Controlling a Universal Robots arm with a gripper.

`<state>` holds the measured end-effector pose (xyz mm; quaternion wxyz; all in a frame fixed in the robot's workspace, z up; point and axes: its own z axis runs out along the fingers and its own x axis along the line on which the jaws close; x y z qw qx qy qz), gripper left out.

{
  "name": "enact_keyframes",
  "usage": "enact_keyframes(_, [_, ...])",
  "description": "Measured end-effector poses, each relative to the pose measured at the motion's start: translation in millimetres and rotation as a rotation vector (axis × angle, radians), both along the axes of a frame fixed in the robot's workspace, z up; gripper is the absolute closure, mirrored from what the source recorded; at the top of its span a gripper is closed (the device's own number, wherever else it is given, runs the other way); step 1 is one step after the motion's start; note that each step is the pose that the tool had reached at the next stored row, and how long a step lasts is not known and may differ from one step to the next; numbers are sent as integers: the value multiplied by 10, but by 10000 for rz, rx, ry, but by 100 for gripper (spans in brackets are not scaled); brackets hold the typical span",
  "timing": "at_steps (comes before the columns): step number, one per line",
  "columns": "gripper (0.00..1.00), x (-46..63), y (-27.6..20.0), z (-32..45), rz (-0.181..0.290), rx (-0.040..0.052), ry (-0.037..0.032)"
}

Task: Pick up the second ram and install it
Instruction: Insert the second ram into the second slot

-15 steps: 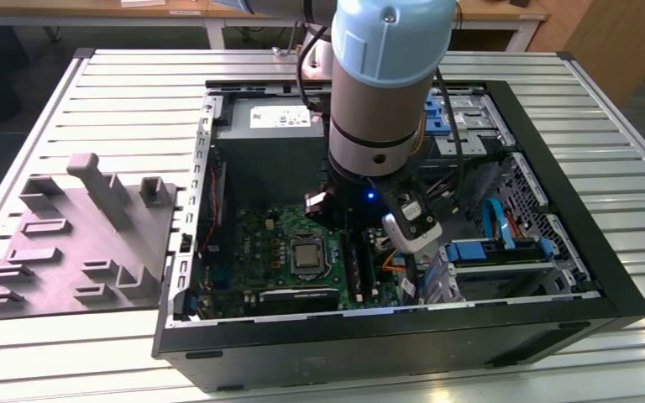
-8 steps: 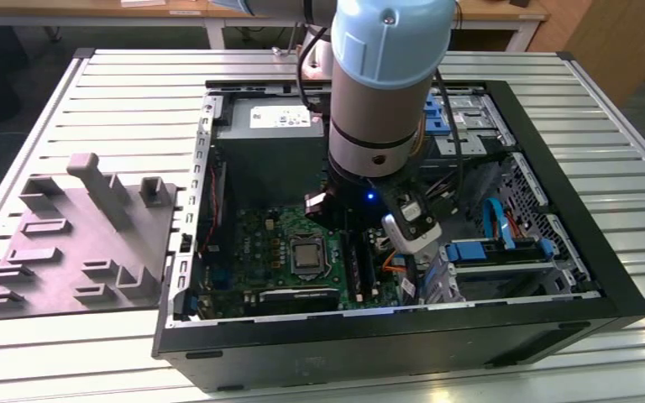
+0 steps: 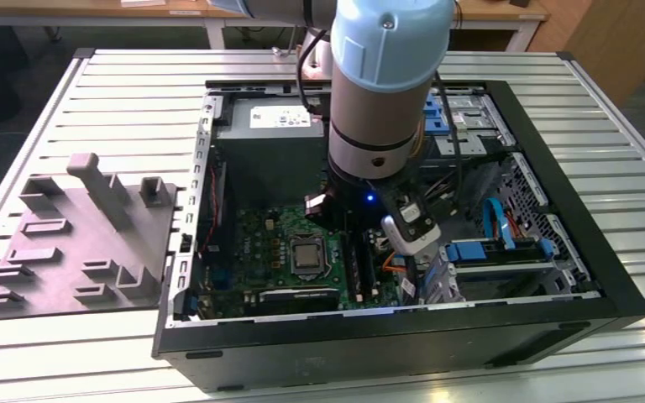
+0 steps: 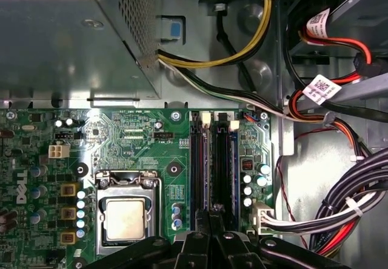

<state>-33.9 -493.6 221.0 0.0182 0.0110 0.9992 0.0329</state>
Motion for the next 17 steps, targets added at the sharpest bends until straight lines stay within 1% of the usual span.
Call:
enact_keyframes(7, [89,-1,-1,-19,-1,-1,-1])
enact_keyframes(17, [89,-1,-1,-19,0,-4,2])
